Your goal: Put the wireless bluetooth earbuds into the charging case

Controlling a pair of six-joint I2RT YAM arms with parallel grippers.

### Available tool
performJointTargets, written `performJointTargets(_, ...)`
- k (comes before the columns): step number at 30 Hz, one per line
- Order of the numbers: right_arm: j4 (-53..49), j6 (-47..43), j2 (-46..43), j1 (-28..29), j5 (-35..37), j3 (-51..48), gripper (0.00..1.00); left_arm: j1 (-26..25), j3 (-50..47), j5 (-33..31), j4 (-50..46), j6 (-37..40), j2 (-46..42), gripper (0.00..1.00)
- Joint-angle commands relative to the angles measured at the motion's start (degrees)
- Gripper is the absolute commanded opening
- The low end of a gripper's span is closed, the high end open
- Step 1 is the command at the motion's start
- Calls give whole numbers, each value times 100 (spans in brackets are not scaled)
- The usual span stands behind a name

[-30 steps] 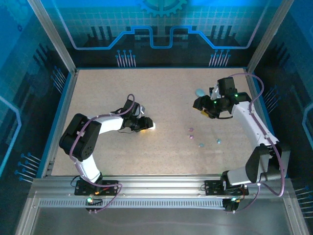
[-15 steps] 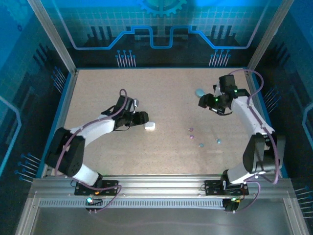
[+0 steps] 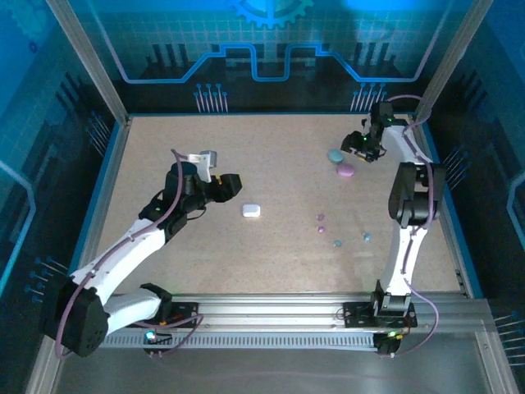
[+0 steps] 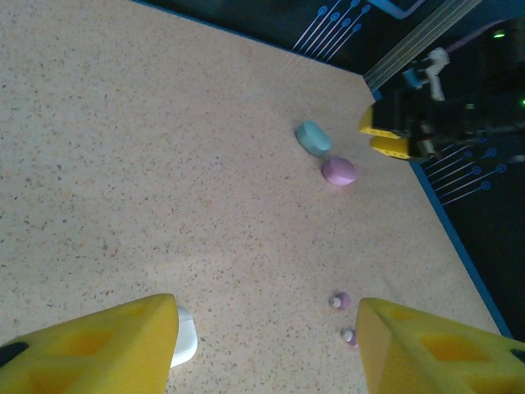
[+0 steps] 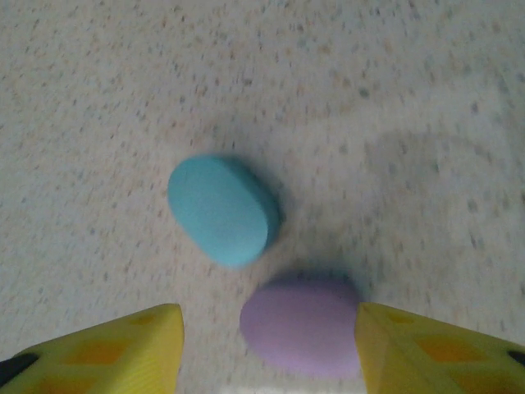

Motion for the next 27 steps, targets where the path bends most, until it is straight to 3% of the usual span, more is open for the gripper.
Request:
performJointTargets(1, -477, -306, 500, -74, 47, 648, 59, 39, -97, -65, 151, 247, -274, 60)
performJointTargets(9, -1038, -491, 1447, -128, -825, 1573, 59, 38, -238, -166, 141, 292, -545, 61)
performJointTargets(27, -590, -708, 371, -84, -1392, -66, 60, 39, -153, -38, 255, 200, -245, 61)
